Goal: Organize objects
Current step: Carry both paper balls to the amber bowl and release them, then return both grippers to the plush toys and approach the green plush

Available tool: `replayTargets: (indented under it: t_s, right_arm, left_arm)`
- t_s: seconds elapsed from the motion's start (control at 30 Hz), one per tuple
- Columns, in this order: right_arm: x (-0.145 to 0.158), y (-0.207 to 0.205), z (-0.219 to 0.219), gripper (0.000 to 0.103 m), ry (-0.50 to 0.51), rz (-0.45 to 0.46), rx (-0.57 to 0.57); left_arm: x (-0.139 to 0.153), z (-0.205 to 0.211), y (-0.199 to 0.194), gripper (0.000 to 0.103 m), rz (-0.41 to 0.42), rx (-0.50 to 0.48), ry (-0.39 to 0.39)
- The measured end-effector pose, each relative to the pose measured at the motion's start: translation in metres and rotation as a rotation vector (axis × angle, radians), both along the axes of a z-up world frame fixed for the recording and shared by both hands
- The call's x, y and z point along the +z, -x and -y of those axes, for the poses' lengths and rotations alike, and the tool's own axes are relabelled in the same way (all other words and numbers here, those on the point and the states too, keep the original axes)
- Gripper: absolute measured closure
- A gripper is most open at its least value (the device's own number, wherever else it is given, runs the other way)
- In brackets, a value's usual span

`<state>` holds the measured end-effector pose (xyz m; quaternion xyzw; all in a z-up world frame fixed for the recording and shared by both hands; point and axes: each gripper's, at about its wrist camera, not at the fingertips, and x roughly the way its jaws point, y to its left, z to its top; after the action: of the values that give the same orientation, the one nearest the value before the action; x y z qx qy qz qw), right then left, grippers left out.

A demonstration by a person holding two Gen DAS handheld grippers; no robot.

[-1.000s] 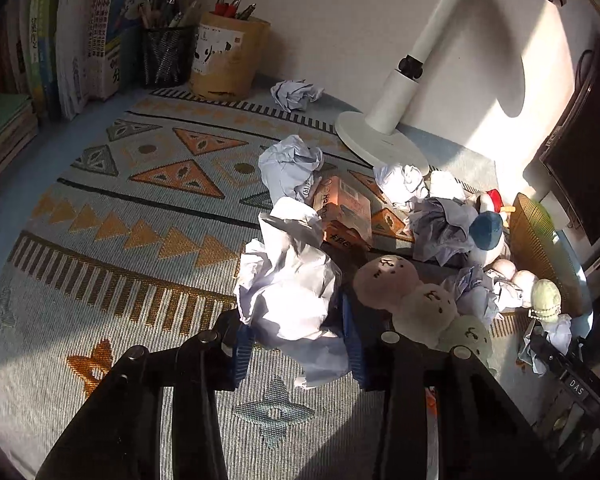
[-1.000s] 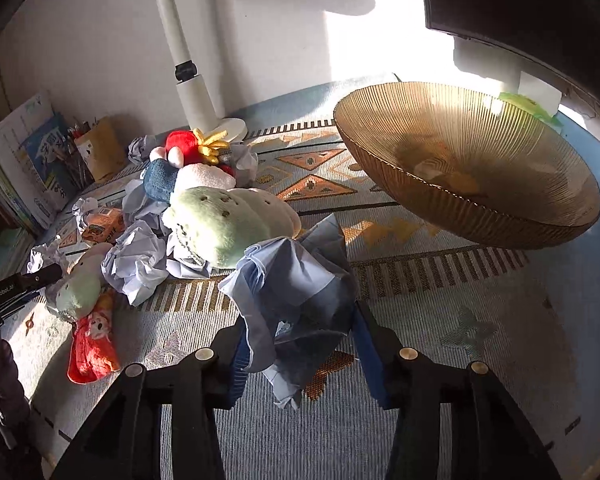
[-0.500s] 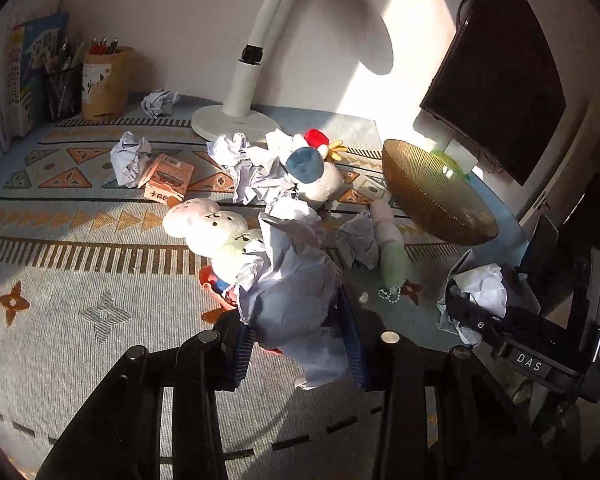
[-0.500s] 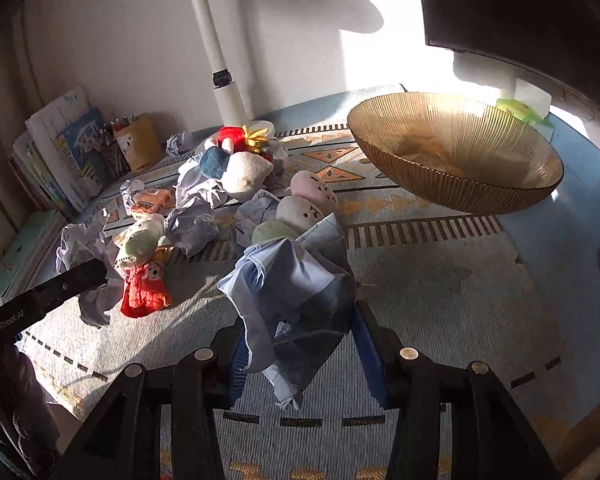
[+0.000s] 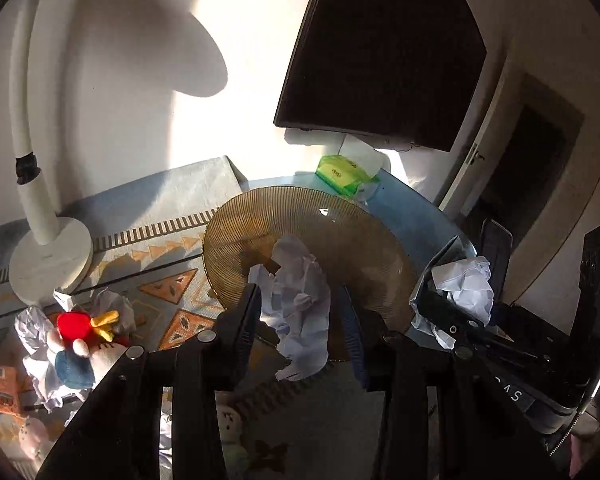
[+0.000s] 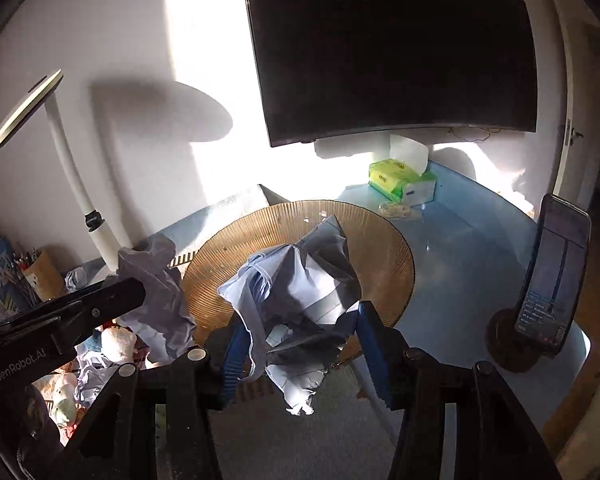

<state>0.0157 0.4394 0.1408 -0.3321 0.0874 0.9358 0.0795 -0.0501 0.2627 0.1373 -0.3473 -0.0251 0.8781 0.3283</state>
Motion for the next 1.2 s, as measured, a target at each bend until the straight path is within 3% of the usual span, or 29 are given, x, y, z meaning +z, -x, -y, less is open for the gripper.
replayTargets:
  t_s: [0.07, 0.17, 0.33, 0.53, 0.63, 0.7, 0.77, 0.8, 0.93, 0.97, 1.07, 1.13, 1.2]
  right_arm:
    - [-0.009, 0.014, -0.006, 0.051, 0.012, 0.024, 0.005]
    - [-0.020, 0.025, -0.015, 0.036, 0.019, 0.052, -0.017]
    - [-0.023, 0.013, -0.018, 0.036, 0.028, 0.040, -0.027]
    - [-0.007, -0.008, 0.018, 0.035, 0.047, 0.003, 0.079]
    - [0.016, -0.024, 0.055, 0.035, 0.025, -0.071, 0.154]
    - [0.032, -0.039, 0.081, 0.034, -0.008, -0.168, 0.191]
    - [0.038, -0.054, 0.105, 0.013, -0.007, -0.286, 0.241]
    - [0.035, -0.060, 0.116, 0.000, -0.008, -0.329, 0.264]
    - [0.003, -0.076, 0.158, 0.000, -0.164, -0.441, 0.225]
    - [-0.006, -0.076, 0.168, 0.000, -0.198, -0.451, 0.227]
    - [-0.024, -0.059, 0.188, 0.000, -0.208, -0.333, 0.295]
    - [-0.034, -0.046, 0.193, 0.000, -0.202, -0.241, 0.319]
    - [-0.048, -0.035, 0.194, 0.000, -0.203, -0.174, 0.319]
  left_arm:
    - [-0.009, -0.013, 0.012, 0.062, 0.014, -0.001, 0.002]
    - [-0.016, -0.026, 0.024, 0.041, 0.023, 0.008, 0.025]
    - [-0.011, -0.004, 0.021, 0.037, 0.022, 0.043, -0.020]
    - [0.018, 0.063, -0.020, 0.037, -0.090, 0.147, -0.064]
    - [0.034, 0.110, -0.054, 0.037, -0.162, 0.244, -0.065]
    - [0.041, 0.141, -0.076, 0.037, -0.218, 0.357, -0.031]
    - [0.043, 0.173, -0.095, 0.037, -0.276, 0.498, -0.002]
    - [0.040, 0.190, -0.104, 0.035, -0.291, 0.575, 0.012]
    - [0.005, 0.239, -0.124, 0.020, -0.319, 0.762, 0.073]
    - [-0.006, 0.246, -0.126, 0.011, -0.324, 0.787, 0.092]
    - [-0.039, 0.256, -0.123, 0.002, -0.288, 0.811, 0.144]
    - [-0.059, 0.258, -0.112, 0.002, -0.199, 0.775, 0.151]
    - [-0.076, 0.266, -0.105, 0.002, -0.099, 0.749, 0.100]
